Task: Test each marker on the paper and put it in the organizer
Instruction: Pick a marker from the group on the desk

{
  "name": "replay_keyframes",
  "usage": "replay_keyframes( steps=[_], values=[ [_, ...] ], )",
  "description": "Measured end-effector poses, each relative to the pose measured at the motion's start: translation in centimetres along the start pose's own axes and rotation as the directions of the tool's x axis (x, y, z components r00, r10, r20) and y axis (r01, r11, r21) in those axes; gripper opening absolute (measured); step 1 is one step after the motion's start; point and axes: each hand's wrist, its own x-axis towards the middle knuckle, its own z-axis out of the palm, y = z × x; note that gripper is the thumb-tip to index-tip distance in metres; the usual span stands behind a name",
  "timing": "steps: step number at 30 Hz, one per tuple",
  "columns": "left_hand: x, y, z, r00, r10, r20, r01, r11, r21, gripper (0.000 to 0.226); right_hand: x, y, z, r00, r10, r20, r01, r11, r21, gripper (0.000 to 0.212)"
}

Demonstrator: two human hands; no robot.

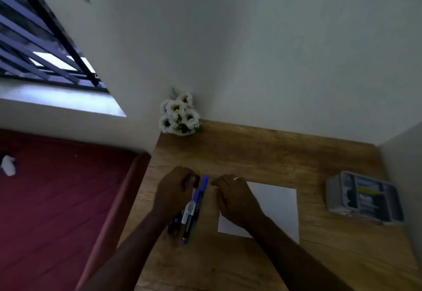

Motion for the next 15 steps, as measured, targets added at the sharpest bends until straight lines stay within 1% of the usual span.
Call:
replay_keyframes(
  steps=[2,4,6,11,15],
  values=[
    [-0.2,-1.9,0.5,0.999,-0.021,-0.045,0.021,1.000,-0.004,0.006,0.7,0.3,1.7,0.996,-0.086,0.028,0.086,0.996,-0.012,0.024],
    [-0.6,-3.9,1.1,0.994,-0.086,-0.068,0.085,0.996,-0.020,0.010,1.3,0.7,3.1,0.993,-0.106,0.049,0.105,0.994,0.024,0.022],
    [-0.9,-5.4,2.0,0.990,-0.099,-0.101,0.094,0.994,-0.050,0.015,1.4,1.2,4.4,0.991,-0.124,0.056,0.120,0.991,0.062,0.025],
    [-0.5,-6.7,3.5,0.979,-0.044,-0.198,0.029,0.996,-0.081,0.013,1.8,2.1,6.0,0.986,-0.161,0.050,0.157,0.985,0.074,0.034],
    [-1.2,-6.8,4.1,0.970,0.005,-0.242,-0.026,0.996,-0.086,0.016,1.6,2.2,6.6,0.977,-0.215,0.015,0.215,0.977,-0.003,0.040]
  ],
)
